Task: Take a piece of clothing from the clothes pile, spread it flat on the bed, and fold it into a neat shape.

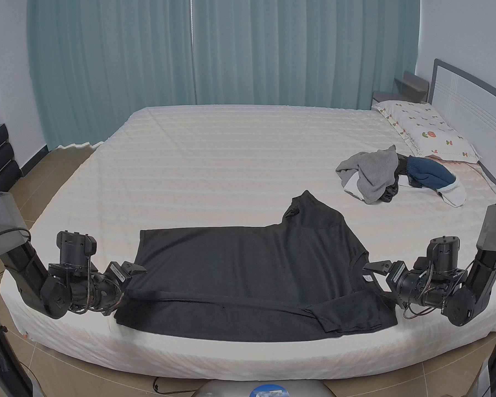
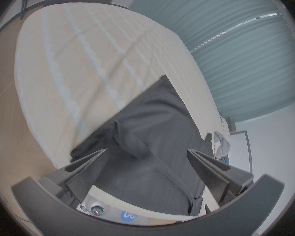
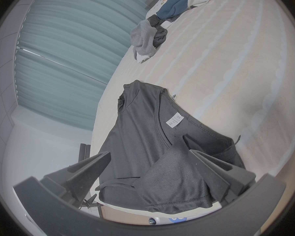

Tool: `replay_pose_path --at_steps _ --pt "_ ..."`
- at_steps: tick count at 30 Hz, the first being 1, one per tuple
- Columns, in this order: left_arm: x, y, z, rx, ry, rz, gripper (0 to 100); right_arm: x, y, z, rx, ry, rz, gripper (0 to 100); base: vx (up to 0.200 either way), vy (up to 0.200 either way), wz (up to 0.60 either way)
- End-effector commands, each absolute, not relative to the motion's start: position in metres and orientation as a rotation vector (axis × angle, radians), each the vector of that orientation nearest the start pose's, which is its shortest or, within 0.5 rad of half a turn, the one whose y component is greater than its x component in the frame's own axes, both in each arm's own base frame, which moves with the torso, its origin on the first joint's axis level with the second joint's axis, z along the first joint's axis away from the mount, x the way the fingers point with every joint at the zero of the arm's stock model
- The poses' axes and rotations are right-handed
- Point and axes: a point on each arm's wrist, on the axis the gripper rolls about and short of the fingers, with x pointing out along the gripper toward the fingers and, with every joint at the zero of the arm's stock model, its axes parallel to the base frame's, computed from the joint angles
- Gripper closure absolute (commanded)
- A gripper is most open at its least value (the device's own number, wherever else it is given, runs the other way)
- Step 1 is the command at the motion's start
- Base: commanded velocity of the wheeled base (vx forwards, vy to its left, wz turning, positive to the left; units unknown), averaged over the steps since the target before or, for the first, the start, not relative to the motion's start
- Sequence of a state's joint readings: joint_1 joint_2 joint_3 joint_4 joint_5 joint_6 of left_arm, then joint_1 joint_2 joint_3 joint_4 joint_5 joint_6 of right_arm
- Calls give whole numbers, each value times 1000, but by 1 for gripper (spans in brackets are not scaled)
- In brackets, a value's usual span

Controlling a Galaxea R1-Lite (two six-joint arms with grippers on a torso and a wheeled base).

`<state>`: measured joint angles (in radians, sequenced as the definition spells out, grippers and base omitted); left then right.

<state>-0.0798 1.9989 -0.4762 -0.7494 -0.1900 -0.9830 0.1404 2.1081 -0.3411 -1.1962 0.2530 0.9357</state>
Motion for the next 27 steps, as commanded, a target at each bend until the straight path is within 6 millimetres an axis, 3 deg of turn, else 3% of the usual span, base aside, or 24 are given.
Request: replay_pose_path --at_steps 1,7,16,21,27 --pt "278 -45 35 -959 859 89 0 272 44 20 929 706 90 0 0 0 0" --pt "287 -59 20 -929 903 84 0 271 45 19 929 711 90 0 0 0 0" --pt "306 -61 5 -913 903 107 0 271 46 19 928 711 93 0 0 0 0" --pt "318 -59 3 -909 863 138 0 272 46 19 928 711 93 0 0 0 0" --pt "341 -41 13 -942 747 186 0 273 45 17 929 711 89 0 0 0 0"
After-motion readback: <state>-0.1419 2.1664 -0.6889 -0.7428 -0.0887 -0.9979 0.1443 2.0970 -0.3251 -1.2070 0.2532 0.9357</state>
